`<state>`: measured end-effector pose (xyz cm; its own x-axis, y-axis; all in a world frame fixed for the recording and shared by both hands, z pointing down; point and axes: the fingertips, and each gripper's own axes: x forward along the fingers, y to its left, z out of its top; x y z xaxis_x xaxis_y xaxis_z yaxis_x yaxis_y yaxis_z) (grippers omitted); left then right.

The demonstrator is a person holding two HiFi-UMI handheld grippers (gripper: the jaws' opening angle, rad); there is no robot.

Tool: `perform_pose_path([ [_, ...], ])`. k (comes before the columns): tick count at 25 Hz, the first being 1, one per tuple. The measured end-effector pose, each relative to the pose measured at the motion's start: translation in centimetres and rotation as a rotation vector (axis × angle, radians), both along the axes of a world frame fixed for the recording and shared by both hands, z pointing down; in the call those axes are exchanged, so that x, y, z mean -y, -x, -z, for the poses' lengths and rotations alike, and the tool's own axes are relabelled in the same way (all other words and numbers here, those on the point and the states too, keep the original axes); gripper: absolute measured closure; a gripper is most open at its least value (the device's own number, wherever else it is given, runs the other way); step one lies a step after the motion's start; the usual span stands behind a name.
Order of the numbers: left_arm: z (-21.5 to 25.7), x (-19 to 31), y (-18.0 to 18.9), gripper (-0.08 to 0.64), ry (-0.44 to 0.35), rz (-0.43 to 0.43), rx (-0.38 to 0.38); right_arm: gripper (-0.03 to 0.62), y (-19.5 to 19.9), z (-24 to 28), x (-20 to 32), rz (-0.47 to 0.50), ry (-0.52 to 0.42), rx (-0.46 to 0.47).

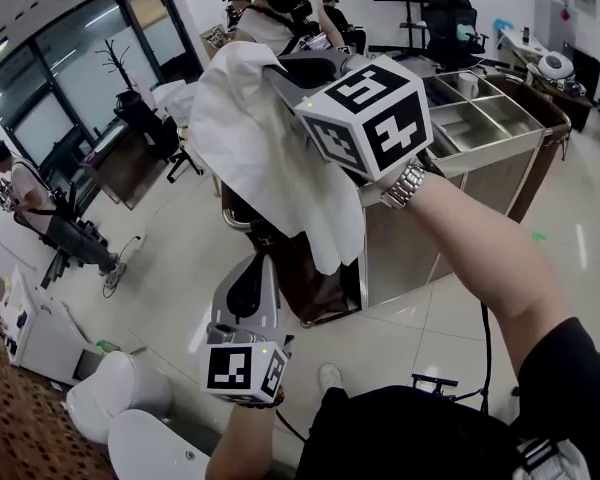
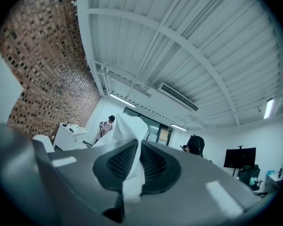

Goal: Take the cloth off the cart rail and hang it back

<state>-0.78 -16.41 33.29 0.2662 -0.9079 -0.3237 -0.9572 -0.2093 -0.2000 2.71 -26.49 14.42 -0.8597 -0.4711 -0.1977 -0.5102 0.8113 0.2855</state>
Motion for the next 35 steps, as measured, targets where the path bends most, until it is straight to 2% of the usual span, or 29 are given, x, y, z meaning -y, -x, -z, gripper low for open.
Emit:
perform_pose_path([
  [10,3.4,3.4,9.5,0.557,-0.057,-0.078,-0.008,0.58,8.7,5.7,3.8,-0.066,-0.007,0.048],
  [15,6.2,6.1,17.3,0.557,-0.061,-0.102,-0.025,0.58,15.8,7.8,8.3,-0.119,0.029,0.041],
  [19,6.1,8.7,22.3,0.557,-0.046,-0.133,-0.04,0.578,21.0,5.2,12.9,-0.164,0.074,0.008],
  [23,5.0,11.7,25.4,0.557,-0.038,-0.148,-0.058,0.578,24.1,-0.4,18.7,-0.2,0.154,-0.04],
  [27,6.6,15.6,30.0,0.557,-0.012,-0.173,-0.078,0.578,27.4,-4.0,25.5,-0.255,0.256,-0.082],
  [30,7.5,17.7,33.1,0.557,0.004,-0.197,-0.094,0.578,27.5,-6.1,29.4,-0.326,0.313,-0.09],
  [35,6.7,19.4,33.2,0.558,0.016,-0.24,-0.101,0.578,21.2,-10.0,33.1,-0.486,0.355,-0.091],
])
